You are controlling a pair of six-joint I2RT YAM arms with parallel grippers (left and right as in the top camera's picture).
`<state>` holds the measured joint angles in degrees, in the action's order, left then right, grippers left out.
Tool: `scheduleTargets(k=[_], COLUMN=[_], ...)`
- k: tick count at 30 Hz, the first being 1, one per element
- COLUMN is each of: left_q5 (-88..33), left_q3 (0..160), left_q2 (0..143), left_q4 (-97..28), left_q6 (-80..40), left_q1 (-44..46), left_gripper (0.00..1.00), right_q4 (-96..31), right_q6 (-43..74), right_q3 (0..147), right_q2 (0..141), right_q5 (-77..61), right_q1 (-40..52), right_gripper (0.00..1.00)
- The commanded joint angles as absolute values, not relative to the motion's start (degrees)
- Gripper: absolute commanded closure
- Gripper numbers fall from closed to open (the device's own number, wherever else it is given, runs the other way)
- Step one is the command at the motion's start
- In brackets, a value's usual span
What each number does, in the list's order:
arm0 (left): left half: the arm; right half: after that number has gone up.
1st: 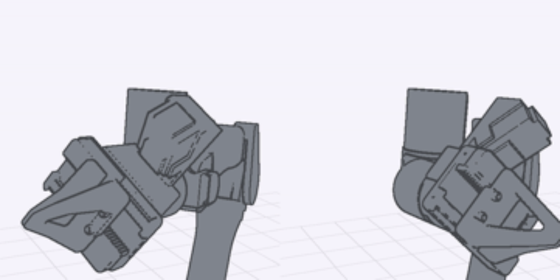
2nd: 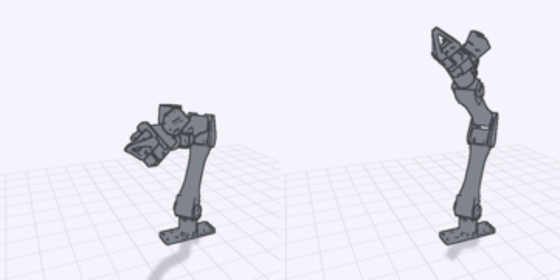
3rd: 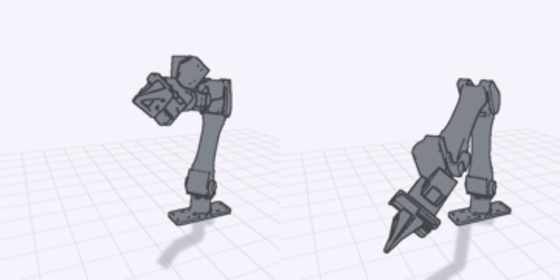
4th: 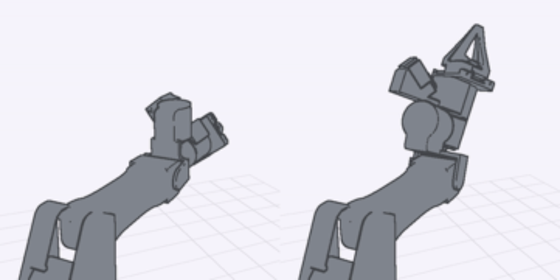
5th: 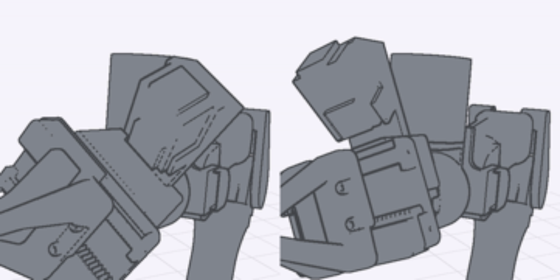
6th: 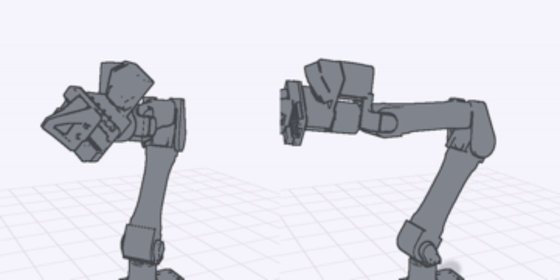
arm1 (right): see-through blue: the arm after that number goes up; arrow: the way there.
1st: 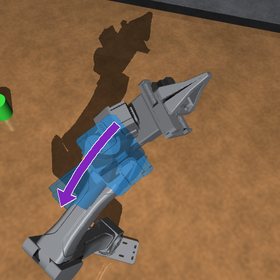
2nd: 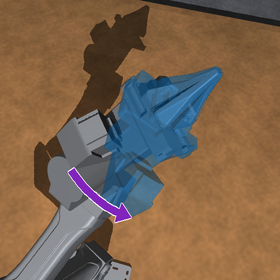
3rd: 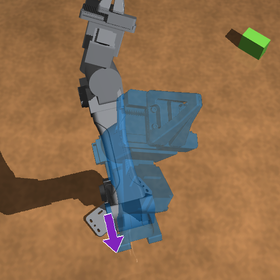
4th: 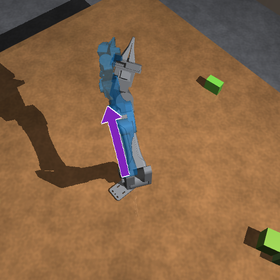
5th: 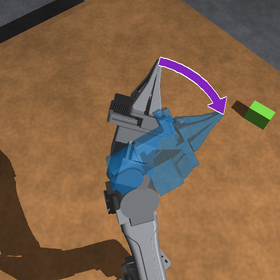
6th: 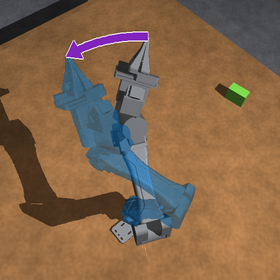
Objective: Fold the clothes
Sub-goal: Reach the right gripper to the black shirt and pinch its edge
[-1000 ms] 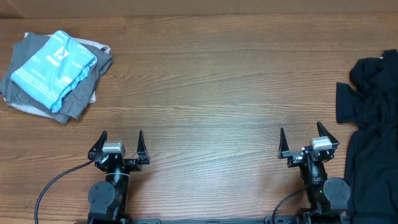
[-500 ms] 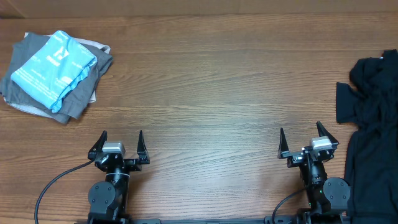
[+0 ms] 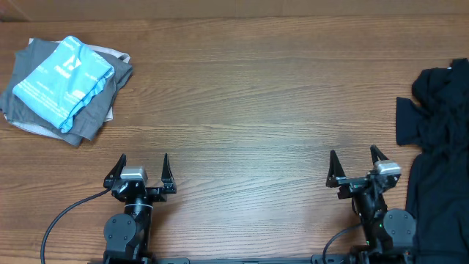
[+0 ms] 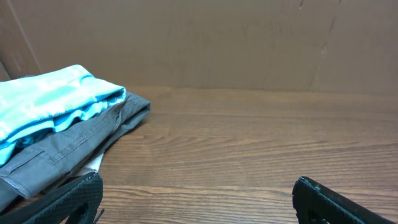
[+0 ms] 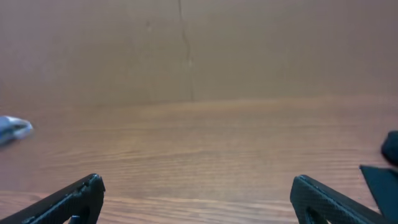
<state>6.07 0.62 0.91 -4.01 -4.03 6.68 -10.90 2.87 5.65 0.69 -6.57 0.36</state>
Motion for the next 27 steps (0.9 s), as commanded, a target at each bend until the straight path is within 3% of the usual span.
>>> scheduleTargets(k=[1, 10, 27], left_q5=[5.96, 5.96, 5.96], left_q3=[0.27, 0.27, 0.27], left_q2=[0.27, 0.27, 0.27], left_q4=[-3.79, -3.79, -3.79], left_q6=[-2.76, -2.76, -2.79], left_q1=[6.94, 6.94, 6.94], left_gripper=[0.00, 0.00, 0.00], right_q4=[-15.11, -33.61, -73.63], right_q6=[7.75, 9.45, 8.54], right_q3=[16.19, 44.60, 95.26], right_q2=[0.25, 11.86, 67.81], right_q5=[-5.74, -5.41, 8.99], right_q1=[0.14, 0.14, -2.44], right_gripper=[0.00, 0.00, 0.00])
